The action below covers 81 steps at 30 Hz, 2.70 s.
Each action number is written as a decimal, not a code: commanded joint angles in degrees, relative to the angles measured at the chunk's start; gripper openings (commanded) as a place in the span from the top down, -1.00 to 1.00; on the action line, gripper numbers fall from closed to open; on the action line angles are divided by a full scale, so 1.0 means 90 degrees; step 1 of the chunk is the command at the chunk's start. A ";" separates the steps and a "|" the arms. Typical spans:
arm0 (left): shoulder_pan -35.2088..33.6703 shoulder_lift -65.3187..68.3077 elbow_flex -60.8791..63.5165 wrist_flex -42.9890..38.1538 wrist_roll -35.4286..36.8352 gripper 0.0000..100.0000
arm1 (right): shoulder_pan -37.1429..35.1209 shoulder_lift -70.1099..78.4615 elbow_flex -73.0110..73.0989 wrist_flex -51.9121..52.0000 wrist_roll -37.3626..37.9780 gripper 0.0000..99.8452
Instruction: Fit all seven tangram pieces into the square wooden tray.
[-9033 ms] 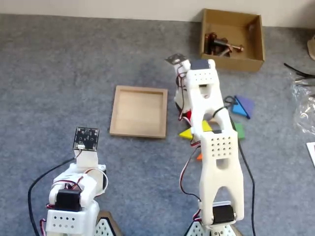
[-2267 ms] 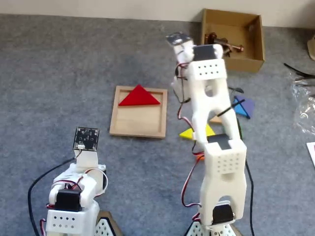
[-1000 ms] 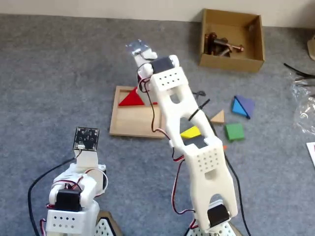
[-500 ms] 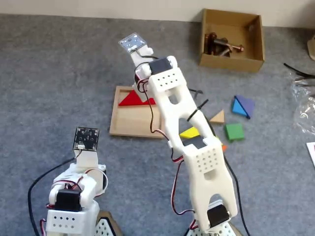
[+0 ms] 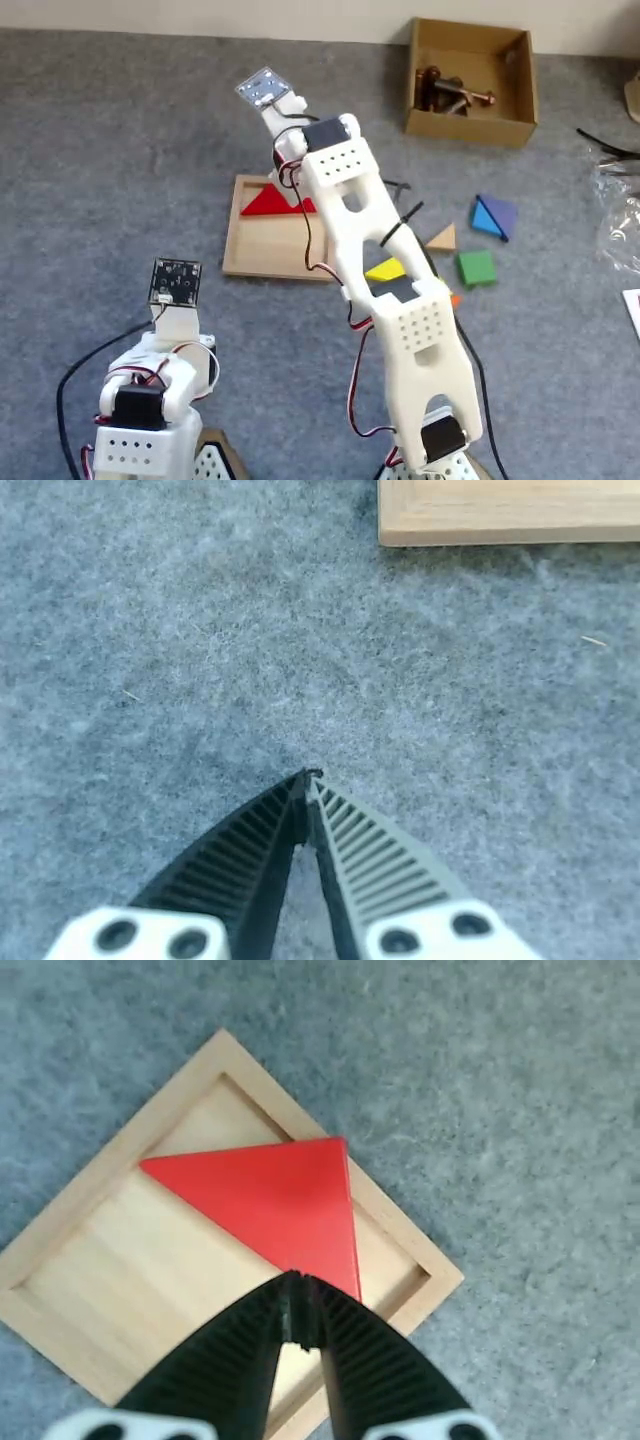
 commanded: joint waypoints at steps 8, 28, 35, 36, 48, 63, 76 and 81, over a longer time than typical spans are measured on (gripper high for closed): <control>0.0112 -0.0044 0.0122 -0.0020 0.0039 0.99 | 0.0112 -0.0161 -0.0073 0.0474 0.0088 0.99; 0.0112 -0.0044 0.0122 -0.0020 0.0039 0.99 | 0.1001 0.0054 -0.0630 0.0347 0.0596 0.99; 0.0112 -0.0044 0.0122 -0.0020 0.0039 0.99 | 0.0913 0.0601 -0.0640 0.0142 0.0654 0.99; 0.0112 -0.0044 0.0122 -0.0020 0.0039 0.99 | 0.0884 0.0611 -0.0640 0.0142 0.0674 0.99; 0.0112 -0.0044 0.0122 -0.0020 0.0039 0.99 | 0.0757 0.0669 -0.0640 0.0015 0.0674 0.99; 0.0112 -0.0044 0.0122 -0.0020 0.0039 0.99 | 0.0796 0.0679 -0.0591 -0.0308 0.0684 0.99; 0.0112 -0.0044 0.0122 -0.0020 0.0039 0.99 | 0.0757 0.0669 -0.0630 0.0005 0.0635 0.99; 0.0112 -0.0044 0.0122 -0.0020 0.0039 0.99 | 0.0747 0.0611 -0.0650 0.0611 0.0635 0.99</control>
